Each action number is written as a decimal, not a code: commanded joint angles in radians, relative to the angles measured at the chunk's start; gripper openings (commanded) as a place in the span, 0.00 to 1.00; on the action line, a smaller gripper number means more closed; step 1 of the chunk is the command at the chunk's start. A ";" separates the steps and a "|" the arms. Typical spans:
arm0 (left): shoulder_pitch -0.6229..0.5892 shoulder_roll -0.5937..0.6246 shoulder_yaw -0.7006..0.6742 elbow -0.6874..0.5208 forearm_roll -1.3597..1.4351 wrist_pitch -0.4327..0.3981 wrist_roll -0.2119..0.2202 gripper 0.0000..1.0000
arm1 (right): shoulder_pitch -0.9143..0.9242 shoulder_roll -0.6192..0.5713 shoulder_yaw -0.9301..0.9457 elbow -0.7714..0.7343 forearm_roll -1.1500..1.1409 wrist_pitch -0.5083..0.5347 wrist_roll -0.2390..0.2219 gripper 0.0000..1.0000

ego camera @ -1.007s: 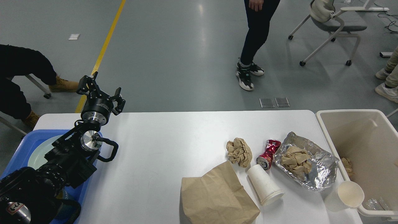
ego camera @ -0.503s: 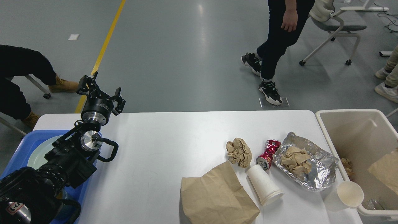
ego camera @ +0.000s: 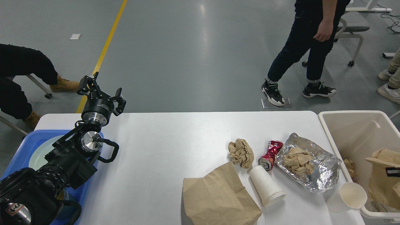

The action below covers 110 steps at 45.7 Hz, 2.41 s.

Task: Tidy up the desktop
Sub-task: 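Carry the paper bag over the white bin and release it, then move the right gripper down toward the nearer brown paper bag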

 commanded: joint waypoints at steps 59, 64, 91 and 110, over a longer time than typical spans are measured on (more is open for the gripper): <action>0.000 0.000 0.000 0.000 0.000 -0.006 -0.001 0.96 | 0.990 -0.098 -0.190 0.301 -0.006 0.699 0.009 1.00; 0.000 0.000 0.000 0.000 0.000 -0.008 0.000 0.96 | 1.116 -0.003 -0.201 0.336 -0.004 0.714 0.009 1.00; 0.000 0.000 0.000 0.000 0.000 -0.008 0.000 0.96 | 1.388 0.171 0.005 0.632 0.071 0.714 0.011 1.00; 0.000 0.000 0.000 0.000 0.000 -0.006 -0.001 0.96 | 1.376 0.142 -0.006 1.295 0.100 0.379 0.002 1.00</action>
